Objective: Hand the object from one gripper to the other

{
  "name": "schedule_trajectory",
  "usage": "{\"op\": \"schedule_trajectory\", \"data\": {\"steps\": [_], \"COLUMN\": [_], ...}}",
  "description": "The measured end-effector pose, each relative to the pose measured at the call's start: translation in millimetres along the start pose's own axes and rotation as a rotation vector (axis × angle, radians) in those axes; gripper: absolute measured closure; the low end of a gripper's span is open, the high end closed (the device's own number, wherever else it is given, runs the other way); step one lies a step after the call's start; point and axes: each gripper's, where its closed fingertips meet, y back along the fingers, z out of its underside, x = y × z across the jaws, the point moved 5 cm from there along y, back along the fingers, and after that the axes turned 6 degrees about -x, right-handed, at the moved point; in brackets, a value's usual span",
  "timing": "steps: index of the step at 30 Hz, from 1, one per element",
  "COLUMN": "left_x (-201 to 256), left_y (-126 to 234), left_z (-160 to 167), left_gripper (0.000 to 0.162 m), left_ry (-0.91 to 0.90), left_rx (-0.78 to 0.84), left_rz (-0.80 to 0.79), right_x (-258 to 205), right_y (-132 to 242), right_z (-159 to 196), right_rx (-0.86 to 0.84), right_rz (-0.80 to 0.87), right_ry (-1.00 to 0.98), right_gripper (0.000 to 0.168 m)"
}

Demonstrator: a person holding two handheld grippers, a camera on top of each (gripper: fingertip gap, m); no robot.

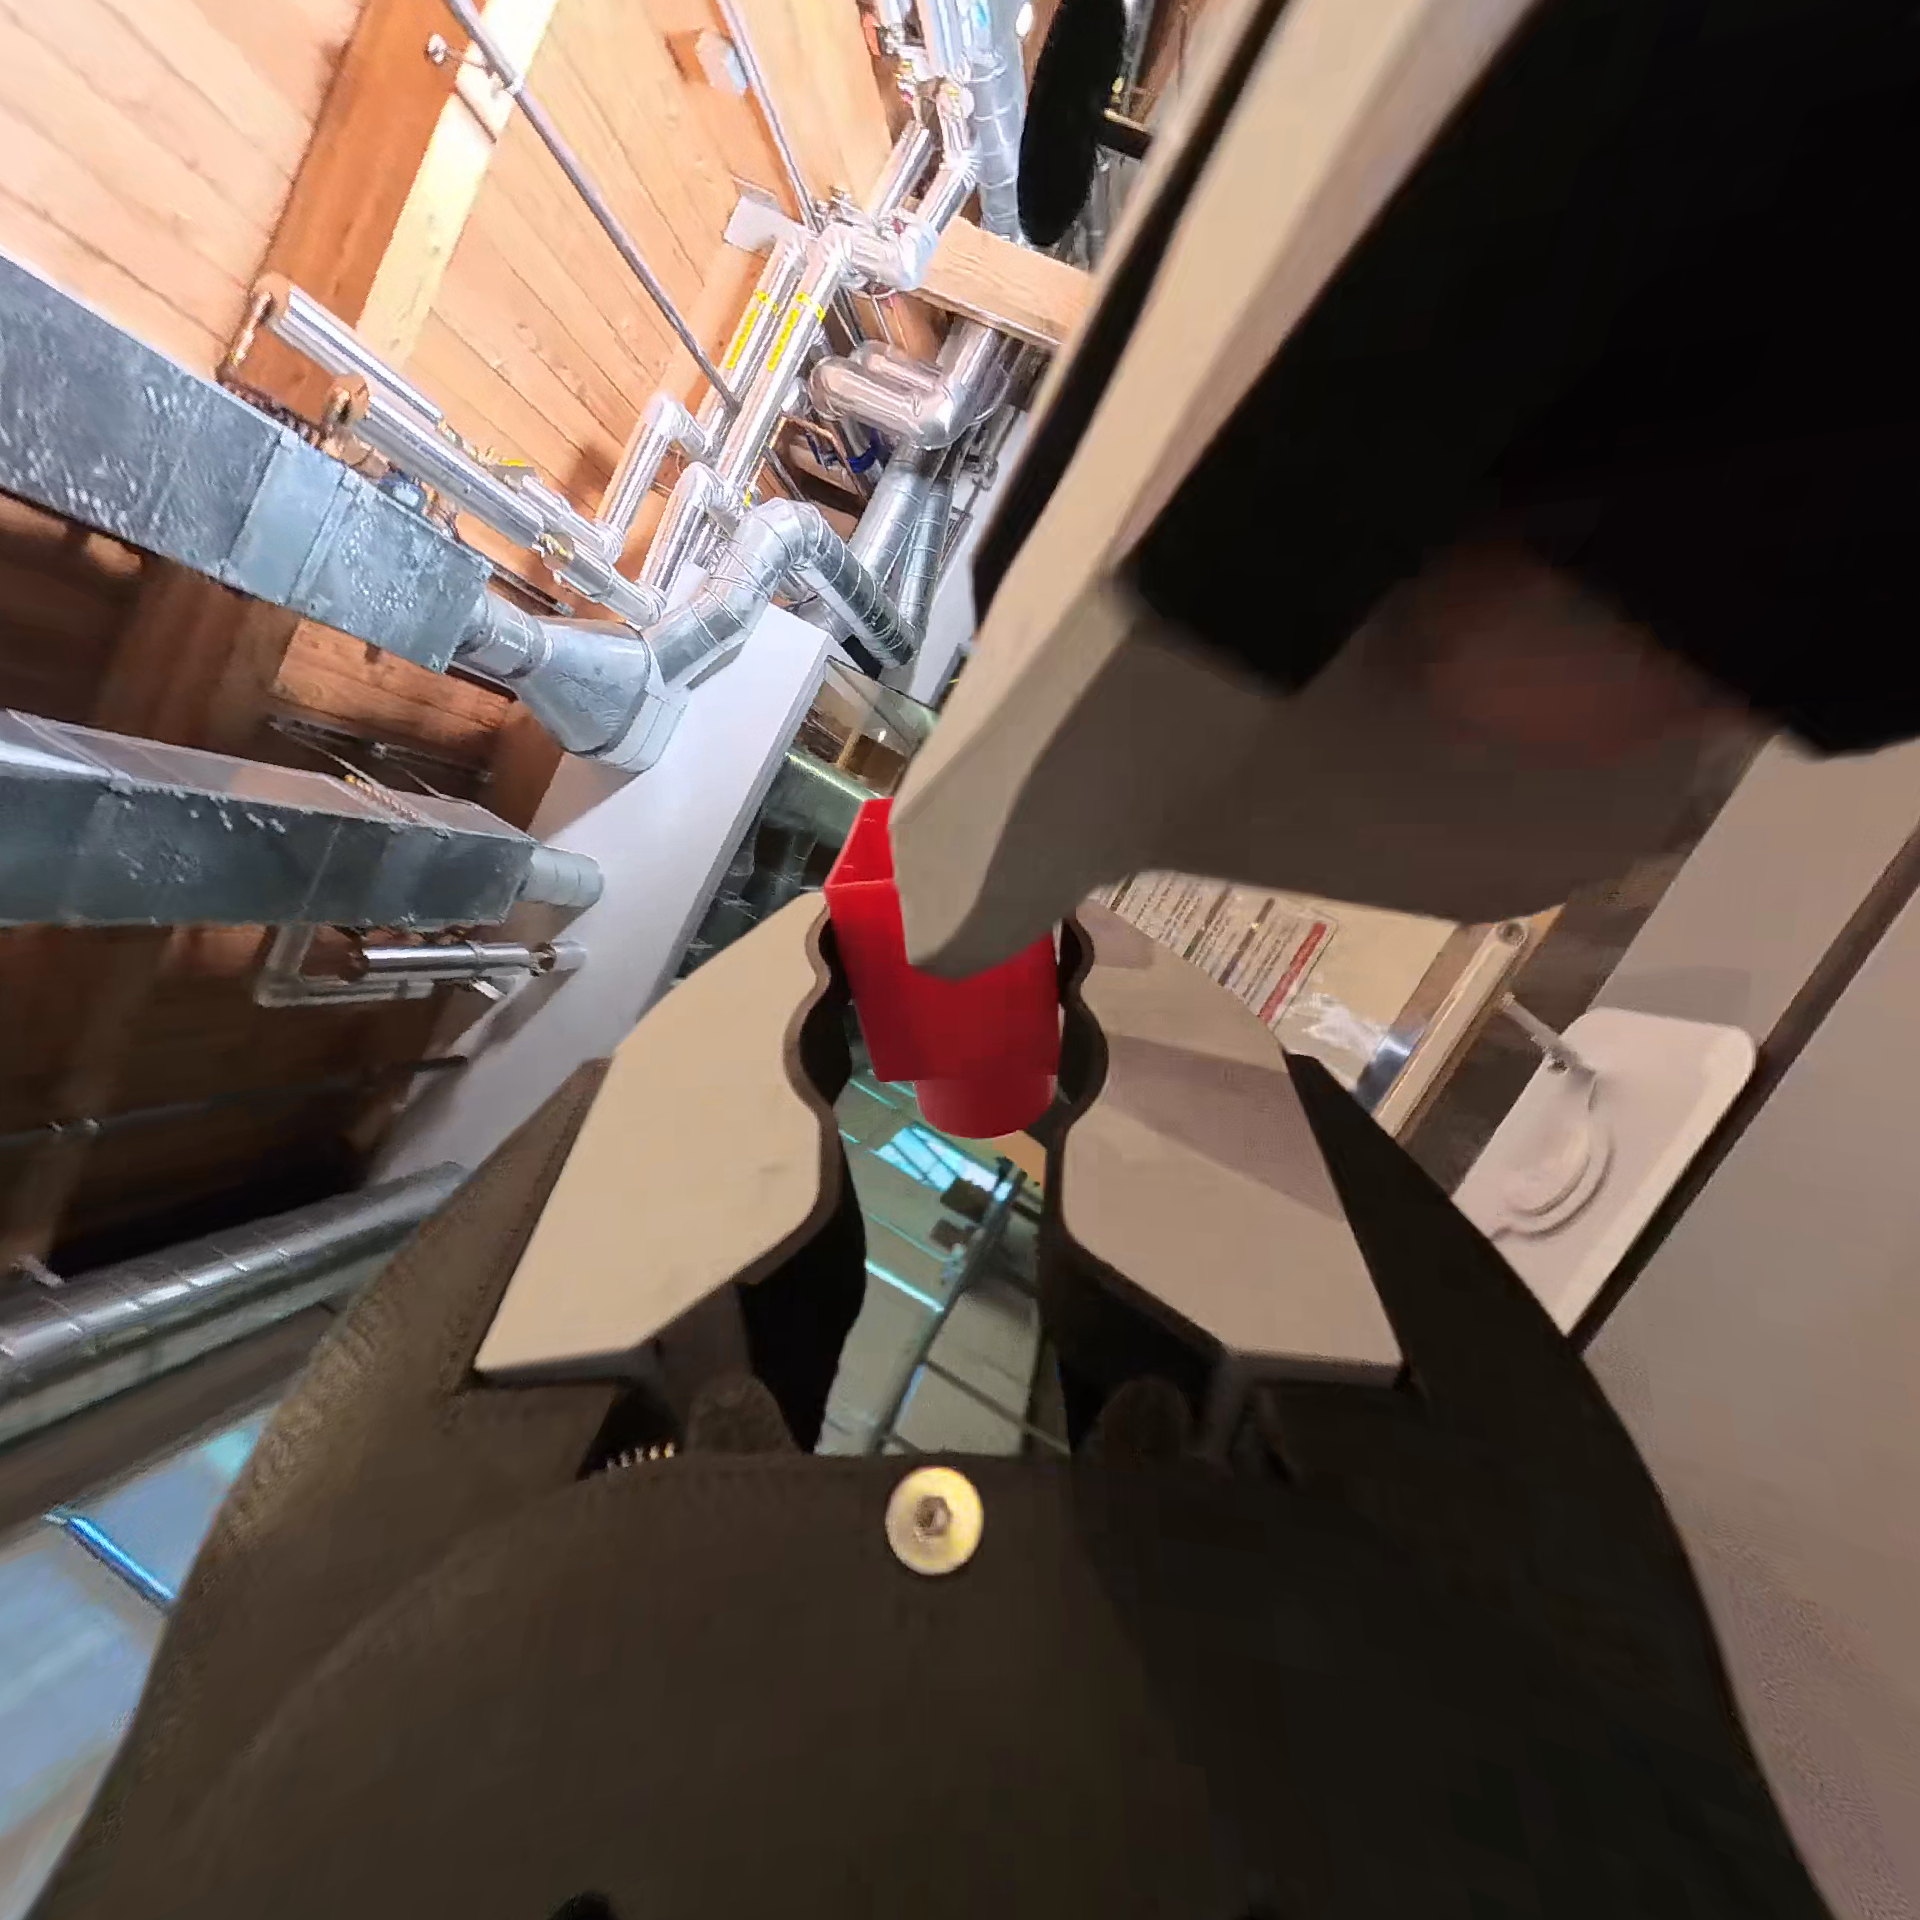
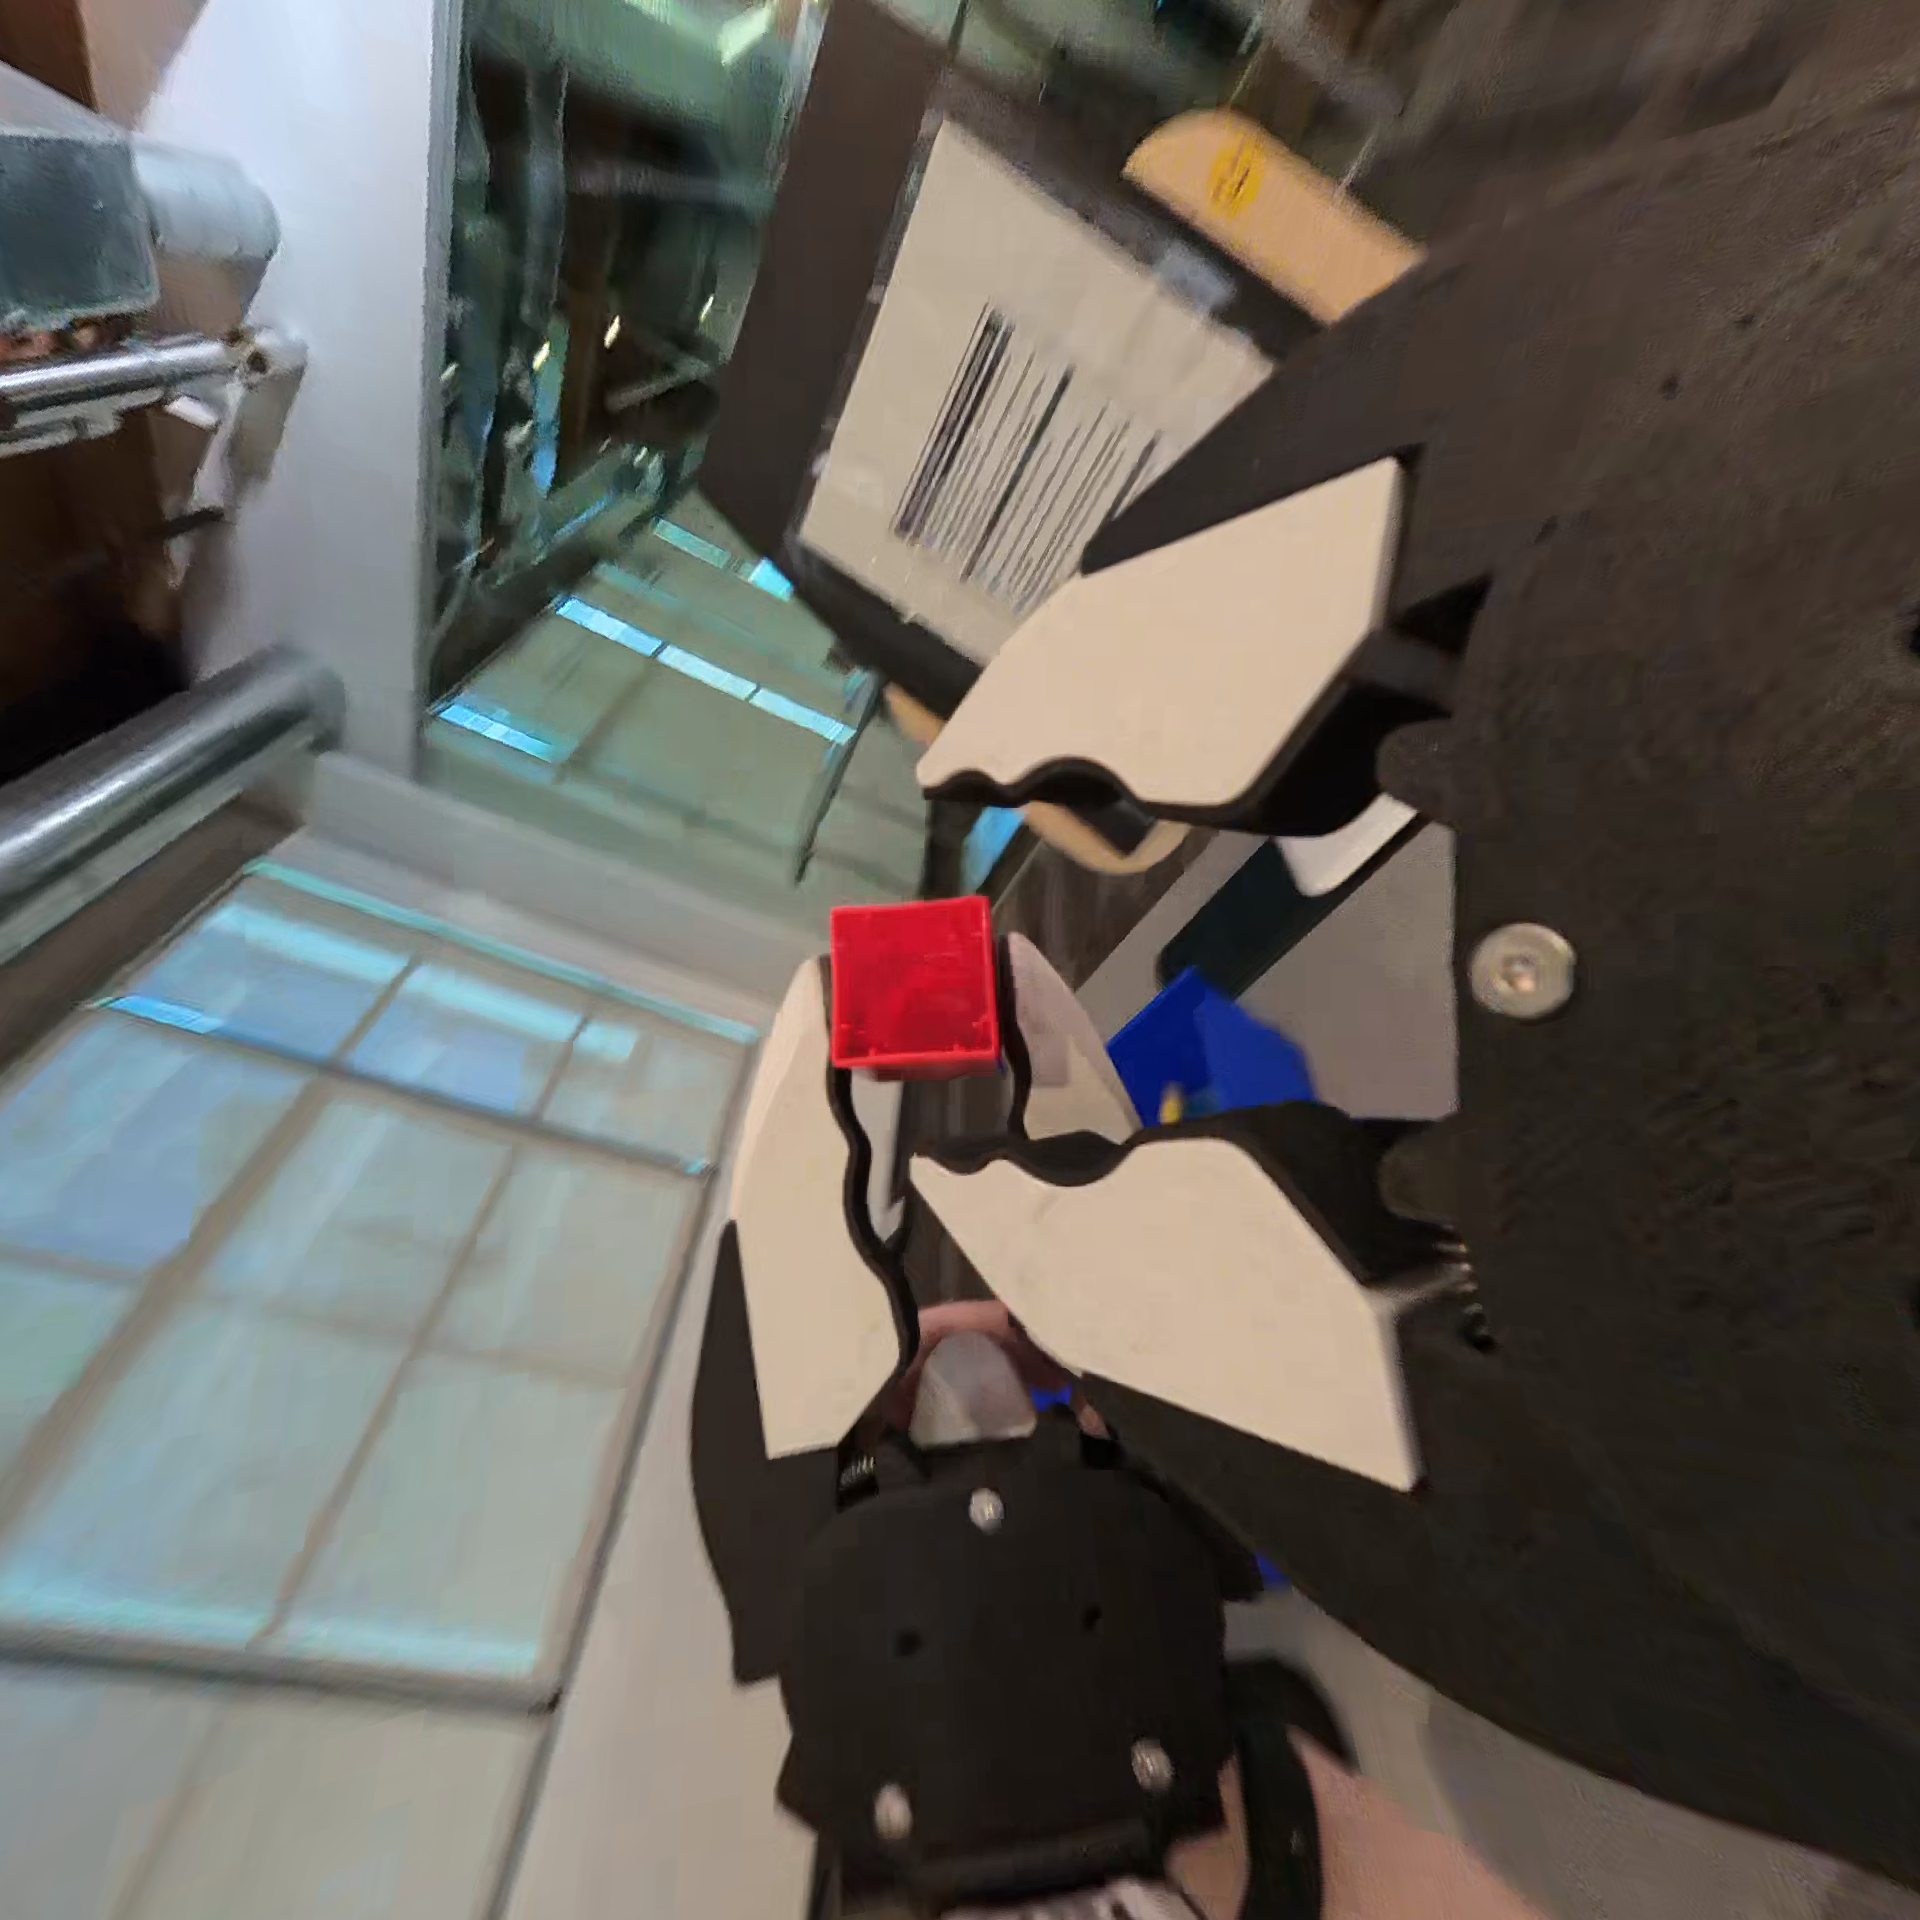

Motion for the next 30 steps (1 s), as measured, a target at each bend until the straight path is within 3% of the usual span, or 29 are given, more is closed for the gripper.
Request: {"op": "schedule_trajectory", "data": {"steps": [4, 7, 11, 14, 17, 20, 23, 25, 28, 30], "left_x": [17.3, 16.7, -1.6, -18.4, -36.2, -47.0, -43.9, -43.9, -45.1, -40.0], "left_y": [2.0, 1.2, 12.5, 24.7, 33.9, 36.1, 30.9, 34.9, 39.1, 38.8], "left_z": [-9.6, -9.9, -21.7, -32.7, -38.8, -38.6, -37.2, -43.6, -49.3, -53.4], "left_gripper": [0.125, 0.126, 0.121, 0.120, 0.121, 0.121, 0.115, 0.113, 0.131, 0.133], "left_ry": [-0.102, -0.018, 0.250, 0.562, 0.902, 1.162, 1.222, 1.268, 1.317, 1.254], "left_rx": [0.010, 0.016, 0.143, 0.279, 0.437, 0.546, 0.545, 0.627, 0.709, 0.714], "left_rz": [0.053, 0.073, 0.128, 0.257, 0.395, 0.497, 0.532, 0.589, 0.562, 0.509], "right_x": [-2.9, 1.5, 22.1, 35.8, 42.9, 41.3, 31.5, 22.9, 10.1, 5.9], "right_y": [-9.6, -9.1, 7.1, 24.0, 35.4, 35.6, 33.5, 29.3, 24.7, 26.0], "right_z": [18.3, 18.9, 6.4, -4.6, -10.2, -11.4, -14.9, -15.1, -14.7, -15.6], "right_rx": [-0.203, -0.181, -0.015, 0.148, 0.286, 0.392, 0.495, 0.523, 0.566, 0.650], "right_rz": [0.080, -0.019, -0.229, -0.476, -0.695, -0.781, -0.823, -0.827, -0.830, -0.815], "right_ry": [0.131, 0.020, -0.304, -0.536, -0.655, -0.672, -0.661, -0.653, -0.633, -0.624], "right_gripper": [0.114, 0.126, 0.131, 0.131, 0.131, 0.131, 0.131, 0.130, 0.131, 0.131]}}
